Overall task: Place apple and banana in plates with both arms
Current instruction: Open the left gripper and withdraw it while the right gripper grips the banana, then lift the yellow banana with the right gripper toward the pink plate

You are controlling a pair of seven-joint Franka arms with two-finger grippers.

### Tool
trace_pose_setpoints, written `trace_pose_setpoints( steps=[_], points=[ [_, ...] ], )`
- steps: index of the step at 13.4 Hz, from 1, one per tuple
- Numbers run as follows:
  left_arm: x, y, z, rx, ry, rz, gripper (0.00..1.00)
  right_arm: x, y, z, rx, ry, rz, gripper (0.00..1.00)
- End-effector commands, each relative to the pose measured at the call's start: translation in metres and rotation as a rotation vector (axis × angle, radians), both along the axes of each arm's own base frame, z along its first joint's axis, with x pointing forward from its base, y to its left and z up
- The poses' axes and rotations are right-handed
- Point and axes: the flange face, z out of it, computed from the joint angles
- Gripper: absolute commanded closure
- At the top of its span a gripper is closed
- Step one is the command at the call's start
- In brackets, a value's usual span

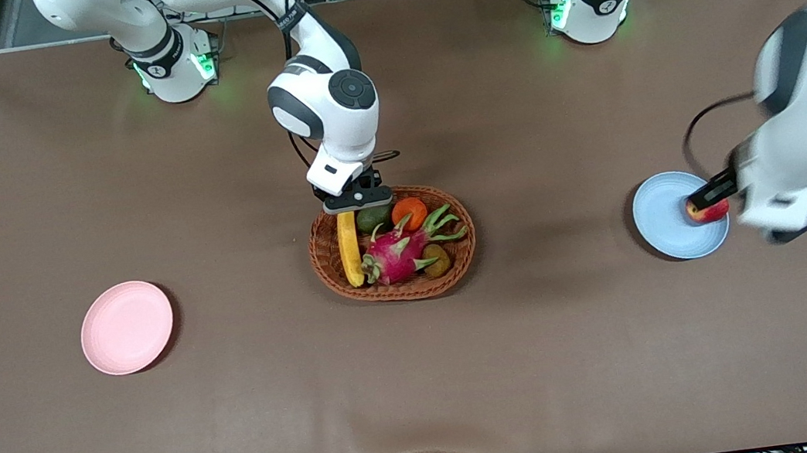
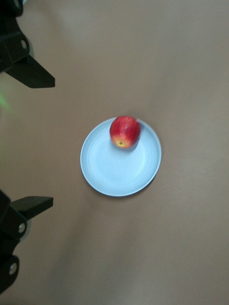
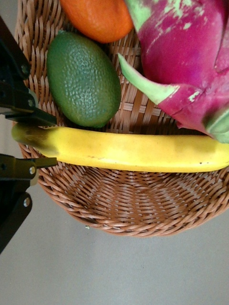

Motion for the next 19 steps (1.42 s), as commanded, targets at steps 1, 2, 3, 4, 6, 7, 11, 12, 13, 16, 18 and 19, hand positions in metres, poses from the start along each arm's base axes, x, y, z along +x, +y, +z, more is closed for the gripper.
trace_pose_setpoints(
  steps=[1, 2, 3, 4, 6, 7, 11, 12, 13, 16, 18, 19],
  points=[
    [-0.028, 0.052, 0.068, -0.062, -0.025, -0.131, 0.0, 0.0, 0.0, 0.002, -0.014, -0.023, 0.002, 0.68],
    [-0.033, 0.07, 0.082, -0.08, -0.029, -0.157, 0.0, 0.0, 0.0, 0.002, -0.012, -0.023, 0.001, 0.73],
    [-0.037, 0.077, 0.101, -0.08, -0.043, -0.176, 0.0, 0.0, 0.0, 0.002, -0.014, -0.023, 0.002, 0.84],
    [-0.043, 0.079, 0.114, -0.076, -0.044, -0.169, 0.0, 0.0, 0.0, 0.002, -0.014, -0.023, 0.002, 1.0],
    [-0.054, 0.071, 0.137, -0.098, -0.075, -0.159, 0.0, 0.0, 0.001, 0.002, -0.015, -0.022, 0.002, 1.0],
    [-0.056, 0.073, 0.14, -0.13, -0.084, -0.147, 0.0, 0.0, 0.0, 0.002, -0.016, -0.021, 0.0, 1.0],
    [-0.064, 0.088, 0.16, -0.203, -0.176, -0.109, 0.0, 0.011, 0.006, 0.029, -0.009, -0.037, -0.009, 1.0],
    [-0.062, 0.082, 0.162, -0.203, -0.194, -0.122, 0.0, 0.011, 0.007, 0.038, -0.034, -0.025, -0.025, 1.0],
    [-0.061, 0.071, 0.163, -0.207, -0.197, -0.142, 0.0, 0.011, 0.009, 0.052, -0.05, -0.019, -0.031, 1.0],
    [-0.065, 0.055, 0.169, -0.203, -0.204, -0.168, 0.0, 0.008, 0.006, 0.087, -0.055, -0.02, -0.036, 1.0],
    [-0.066, 0.043, 0.168, -0.209, -0.197, -0.145, 0.0, 0.012, -0.001, 0.1, -0.05, -0.026, -0.051, 1.0],
    [-0.067, 0.045, 0.166, -0.21, -0.187, -0.108, 0.0, 0.02, -0.01, 0.107, -0.044, -0.032, -0.067, 1.0]
  ],
)
